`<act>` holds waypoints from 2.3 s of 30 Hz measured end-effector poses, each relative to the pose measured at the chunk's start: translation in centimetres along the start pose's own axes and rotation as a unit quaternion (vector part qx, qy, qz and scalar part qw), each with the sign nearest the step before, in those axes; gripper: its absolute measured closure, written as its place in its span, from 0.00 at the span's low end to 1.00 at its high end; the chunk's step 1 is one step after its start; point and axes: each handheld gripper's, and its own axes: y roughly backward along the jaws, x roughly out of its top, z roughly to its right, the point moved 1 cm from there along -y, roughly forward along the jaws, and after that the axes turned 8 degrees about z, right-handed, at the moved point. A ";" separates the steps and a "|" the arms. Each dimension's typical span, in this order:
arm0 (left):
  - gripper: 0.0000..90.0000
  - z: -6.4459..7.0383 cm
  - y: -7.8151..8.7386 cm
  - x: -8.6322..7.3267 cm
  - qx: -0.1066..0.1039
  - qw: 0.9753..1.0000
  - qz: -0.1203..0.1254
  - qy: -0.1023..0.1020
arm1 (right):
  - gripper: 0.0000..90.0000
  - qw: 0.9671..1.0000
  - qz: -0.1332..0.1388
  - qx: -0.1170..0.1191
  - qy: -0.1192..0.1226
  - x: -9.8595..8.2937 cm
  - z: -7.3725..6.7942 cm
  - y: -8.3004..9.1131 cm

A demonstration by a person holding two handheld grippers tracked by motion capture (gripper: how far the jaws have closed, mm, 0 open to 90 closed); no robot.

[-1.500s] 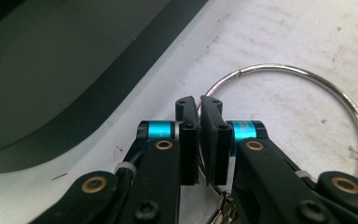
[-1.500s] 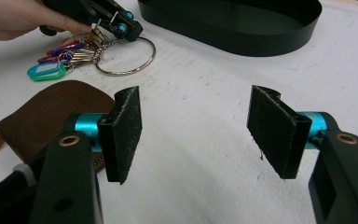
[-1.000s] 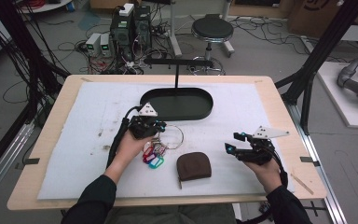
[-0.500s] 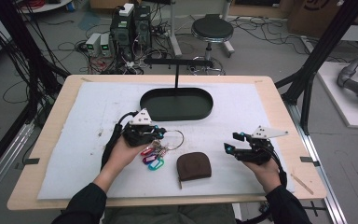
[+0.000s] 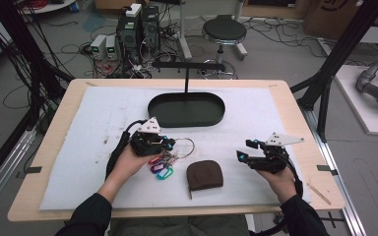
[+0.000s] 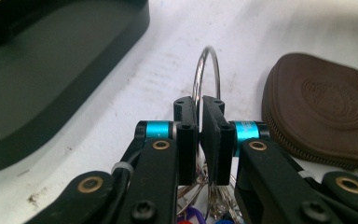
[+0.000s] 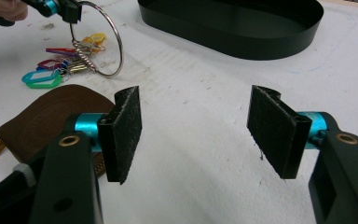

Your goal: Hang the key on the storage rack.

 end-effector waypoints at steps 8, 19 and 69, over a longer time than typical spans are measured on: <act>0.96 0.0 0.0 -0.1 -0.001 1.000 -0.001 0.027 | 0.40 1.000 0.000 -0.002 0.000 0.0 0.1 0.1; 0.96 0.4 1.2 0.6 0.001 1.000 0.026 0.017 | 0.40 1.000 0.002 -0.005 -0.001 0.0 0.2 0.1; 0.96 0.0 7.7 9.3 0.050 0.991 0.120 -0.038 | 0.40 1.000 0.005 -0.016 -0.002 0.2 0.5 0.2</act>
